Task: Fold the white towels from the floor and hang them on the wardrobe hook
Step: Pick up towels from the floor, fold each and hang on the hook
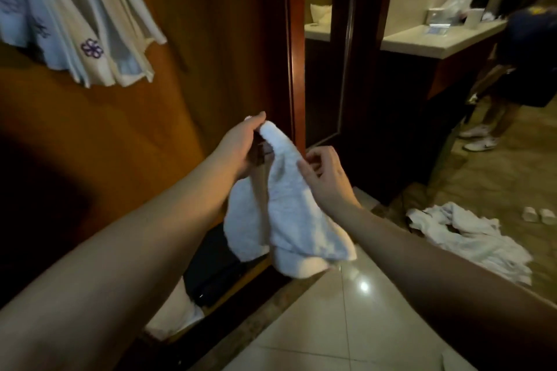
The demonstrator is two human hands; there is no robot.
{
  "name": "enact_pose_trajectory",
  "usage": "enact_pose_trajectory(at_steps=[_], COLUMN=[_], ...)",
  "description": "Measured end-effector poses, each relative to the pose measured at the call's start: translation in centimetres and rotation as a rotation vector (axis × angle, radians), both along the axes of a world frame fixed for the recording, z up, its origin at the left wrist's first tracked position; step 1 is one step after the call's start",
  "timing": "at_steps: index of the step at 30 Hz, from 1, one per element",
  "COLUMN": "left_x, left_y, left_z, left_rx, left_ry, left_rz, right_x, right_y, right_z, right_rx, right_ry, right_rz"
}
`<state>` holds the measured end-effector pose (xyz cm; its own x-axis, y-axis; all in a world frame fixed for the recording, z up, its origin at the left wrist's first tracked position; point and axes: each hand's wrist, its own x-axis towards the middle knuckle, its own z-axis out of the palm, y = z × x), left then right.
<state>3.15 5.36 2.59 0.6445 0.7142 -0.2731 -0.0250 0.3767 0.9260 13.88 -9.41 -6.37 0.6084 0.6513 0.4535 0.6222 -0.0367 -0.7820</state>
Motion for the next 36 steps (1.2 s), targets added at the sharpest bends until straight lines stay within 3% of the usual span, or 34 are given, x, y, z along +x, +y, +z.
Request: enact_pose_trajectory(at_steps=[3, 11, 16, 19, 23, 28, 30, 33, 35, 36], left_x=[-2.1, -5.6, -7.5, -9.0, -10.1, -10.3, -10.1, -9.8, -9.7, -9.8], left_y=[-0.6, -2.7, -2.1, -0.6, 0.7, 0.9, 0.5, -0.9, -2.5, -3.5], left_z=[1.2, 4.5, 5.9, 6.4, 6.1, 4.5, 3.5, 2.0, 1.1, 0.6], left_rx=[0.011, -0.015, -0.031, -0.017, -0.039, 0.029, 0.045, 0.134, 0.242, 0.341], left_ry=[-0.053, -0.216, -0.303, -0.328, -0.296, -0.089, -0.106, -0.080, 0.013, 0.089], left_rz=[0.046, 0.171, 0.277, 0.330, 0.384, 0.349, 0.284, 0.151, 0.053, -0.006], right_x=[-3.6, -8.0, -6.9, -5.5, -5.0, -6.6, -7.4, -8.1, -7.9, -7.9], right_y=[-0.1, 3.8, 3.9, 1.9, 0.3, -0.2, -0.1, 1.0, 1.9, 2.4], right_z=[-0.5, 3.7, 3.9, 2.0, 1.9, 6.3, 8.2, 10.6, 11.4, 11.6], right_rx=[-0.019, -0.165, -0.287, -0.441, -0.453, -0.325, -0.284, -0.085, 0.016, 0.011], right_ry=[-0.110, -0.144, 0.049, 0.052, -0.025, -0.059, 0.052, 0.495, 0.769, 0.807], right_rz=[-0.046, -0.192, -0.134, -0.143, -0.033, 0.077, 0.151, 0.225, 0.162, 0.132])
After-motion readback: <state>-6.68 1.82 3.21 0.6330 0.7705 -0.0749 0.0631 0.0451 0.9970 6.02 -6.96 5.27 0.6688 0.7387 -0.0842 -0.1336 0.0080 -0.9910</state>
